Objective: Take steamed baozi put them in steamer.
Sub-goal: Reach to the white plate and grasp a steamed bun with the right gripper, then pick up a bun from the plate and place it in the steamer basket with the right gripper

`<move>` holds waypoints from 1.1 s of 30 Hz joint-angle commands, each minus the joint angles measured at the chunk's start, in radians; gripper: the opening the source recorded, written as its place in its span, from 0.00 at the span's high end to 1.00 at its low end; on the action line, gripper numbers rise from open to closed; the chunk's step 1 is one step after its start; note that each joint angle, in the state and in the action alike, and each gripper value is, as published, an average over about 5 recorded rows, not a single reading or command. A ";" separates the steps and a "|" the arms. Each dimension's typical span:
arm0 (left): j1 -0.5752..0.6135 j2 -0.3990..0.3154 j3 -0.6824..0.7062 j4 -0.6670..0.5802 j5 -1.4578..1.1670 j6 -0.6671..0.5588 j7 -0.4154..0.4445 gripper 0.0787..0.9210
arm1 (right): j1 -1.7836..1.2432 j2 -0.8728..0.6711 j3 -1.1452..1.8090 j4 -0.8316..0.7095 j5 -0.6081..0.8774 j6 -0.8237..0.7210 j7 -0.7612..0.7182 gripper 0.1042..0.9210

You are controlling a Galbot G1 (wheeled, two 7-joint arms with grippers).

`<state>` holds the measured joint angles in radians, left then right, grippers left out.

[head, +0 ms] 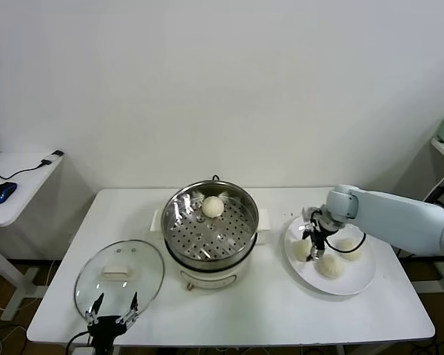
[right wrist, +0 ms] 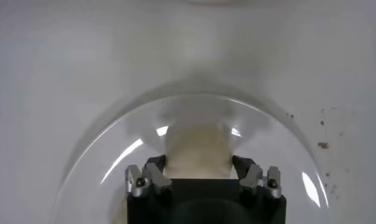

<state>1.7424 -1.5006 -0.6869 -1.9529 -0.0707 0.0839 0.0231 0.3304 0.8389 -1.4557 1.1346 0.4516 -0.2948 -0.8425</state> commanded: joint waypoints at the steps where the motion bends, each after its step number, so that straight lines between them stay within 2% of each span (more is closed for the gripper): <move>1: 0.001 0.000 0.001 -0.002 0.001 0.001 -0.001 0.12 | 0.153 -0.013 -0.074 0.054 0.062 0.003 -0.039 0.24; 7: 0.002 0.001 0.003 -0.007 -0.001 0.004 -0.002 0.12 | 0.539 0.031 -0.315 0.130 0.206 0.038 -0.125 0.25; 12: -0.002 0.003 0.008 -0.013 -0.001 0.012 -0.002 0.12 | 0.780 0.145 -0.378 0.213 0.457 0.011 -0.131 0.24; 20: -0.011 0.013 0.015 -0.030 -0.003 0.022 0.001 0.12 | 0.823 0.372 -0.251 0.341 0.680 -0.103 -0.019 0.24; 24: -0.017 0.011 0.023 -0.039 -0.004 0.030 0.002 0.12 | 0.708 0.486 -0.193 0.327 0.708 -0.153 0.053 0.24; 33: -0.011 0.008 0.033 -0.058 -0.001 0.032 0.006 0.12 | 0.409 0.643 -0.149 0.114 0.598 -0.195 0.116 0.24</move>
<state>1.7321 -1.4922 -0.6561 -2.0059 -0.0735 0.1141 0.0282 0.9019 1.2917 -1.6459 1.3500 1.0217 -0.4327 -0.7954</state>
